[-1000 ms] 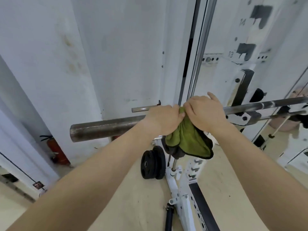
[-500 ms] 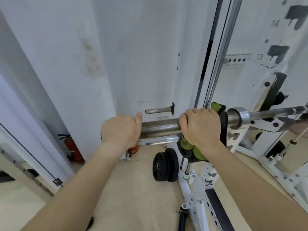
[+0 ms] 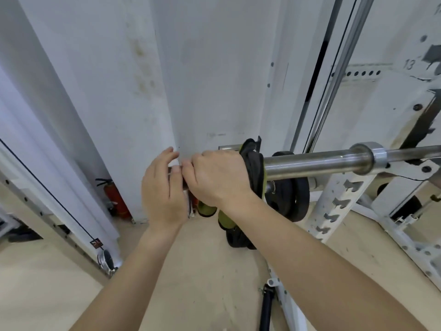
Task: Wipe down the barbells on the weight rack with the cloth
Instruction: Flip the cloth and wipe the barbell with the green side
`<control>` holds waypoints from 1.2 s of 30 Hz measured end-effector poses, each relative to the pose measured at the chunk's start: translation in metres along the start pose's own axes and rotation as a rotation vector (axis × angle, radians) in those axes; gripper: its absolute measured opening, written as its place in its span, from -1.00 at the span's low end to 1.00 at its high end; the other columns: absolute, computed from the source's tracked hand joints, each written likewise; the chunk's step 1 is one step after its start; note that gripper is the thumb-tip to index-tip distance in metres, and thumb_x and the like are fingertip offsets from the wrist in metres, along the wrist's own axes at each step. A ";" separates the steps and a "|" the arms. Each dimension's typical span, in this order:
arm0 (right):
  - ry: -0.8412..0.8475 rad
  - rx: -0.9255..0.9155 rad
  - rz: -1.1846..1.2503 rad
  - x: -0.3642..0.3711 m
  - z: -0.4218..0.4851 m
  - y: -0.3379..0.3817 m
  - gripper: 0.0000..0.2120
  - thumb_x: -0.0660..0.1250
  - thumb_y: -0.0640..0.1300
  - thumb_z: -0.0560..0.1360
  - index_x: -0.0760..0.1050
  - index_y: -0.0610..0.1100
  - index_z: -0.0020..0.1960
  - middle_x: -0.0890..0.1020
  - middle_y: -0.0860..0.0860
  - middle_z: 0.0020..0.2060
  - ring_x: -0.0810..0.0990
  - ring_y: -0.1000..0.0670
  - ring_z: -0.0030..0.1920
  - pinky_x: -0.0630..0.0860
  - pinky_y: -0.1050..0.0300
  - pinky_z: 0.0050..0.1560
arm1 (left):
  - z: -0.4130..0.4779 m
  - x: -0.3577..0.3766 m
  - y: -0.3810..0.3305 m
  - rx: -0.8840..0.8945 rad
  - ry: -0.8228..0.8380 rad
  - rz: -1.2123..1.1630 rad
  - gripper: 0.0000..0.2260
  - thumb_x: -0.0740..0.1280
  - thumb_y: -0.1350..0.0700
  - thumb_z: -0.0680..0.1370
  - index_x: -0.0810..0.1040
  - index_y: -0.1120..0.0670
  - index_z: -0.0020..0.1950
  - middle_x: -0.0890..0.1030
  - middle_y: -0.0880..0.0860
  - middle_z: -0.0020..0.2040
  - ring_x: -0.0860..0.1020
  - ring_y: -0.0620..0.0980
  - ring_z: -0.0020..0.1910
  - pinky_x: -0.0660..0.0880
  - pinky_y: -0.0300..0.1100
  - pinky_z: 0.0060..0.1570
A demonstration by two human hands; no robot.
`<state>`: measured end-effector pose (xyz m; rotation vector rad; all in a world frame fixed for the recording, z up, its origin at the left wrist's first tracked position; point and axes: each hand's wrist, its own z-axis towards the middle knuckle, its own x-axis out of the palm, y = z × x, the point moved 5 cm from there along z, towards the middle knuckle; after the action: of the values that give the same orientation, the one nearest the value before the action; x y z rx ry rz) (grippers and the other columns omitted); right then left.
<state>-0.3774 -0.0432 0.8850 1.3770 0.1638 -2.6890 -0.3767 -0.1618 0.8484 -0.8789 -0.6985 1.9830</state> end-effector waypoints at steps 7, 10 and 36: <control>-0.025 0.155 -0.113 -0.025 -0.049 -0.159 -0.63 0.01 0.07 0.65 0.38 0.02 -0.27 0.46 0.09 -0.35 0.54 -0.08 -0.29 0.38 -0.01 -0.07 | 0.013 0.060 -0.058 0.116 0.408 0.792 -0.43 -0.16 -0.16 0.66 0.63 0.02 0.07 0.69 0.08 -0.04 0.63 0.13 -0.01 0.23 0.13 0.43; 0.002 0.276 -0.237 -0.037 -0.074 -0.235 -0.54 0.00 0.12 0.63 0.56 -0.03 -0.20 0.57 0.04 -0.25 0.58 -0.10 -0.16 0.38 -0.03 0.11 | 0.021 0.067 -0.065 0.052 0.454 0.762 -0.50 -0.04 -0.20 0.65 0.60 0.01 0.20 0.68 0.09 0.08 0.61 0.14 0.08 0.19 0.14 0.46; -0.178 0.207 0.324 0.014 0.028 0.096 -0.63 0.02 -0.08 0.51 0.55 -0.18 -0.25 0.61 -0.13 -0.43 0.53 -0.17 -0.46 0.18 0.04 -0.31 | 0.035 -0.006 0.045 -0.930 0.249 -1.213 -0.47 0.02 -0.22 0.66 0.60 0.15 0.14 0.65 0.12 0.19 0.64 0.11 0.10 0.56 -0.03 0.11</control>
<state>-0.3935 -0.1429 0.8860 1.0883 -0.3331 -2.5857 -0.4230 -0.1939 0.8383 -0.8344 -1.5568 0.4136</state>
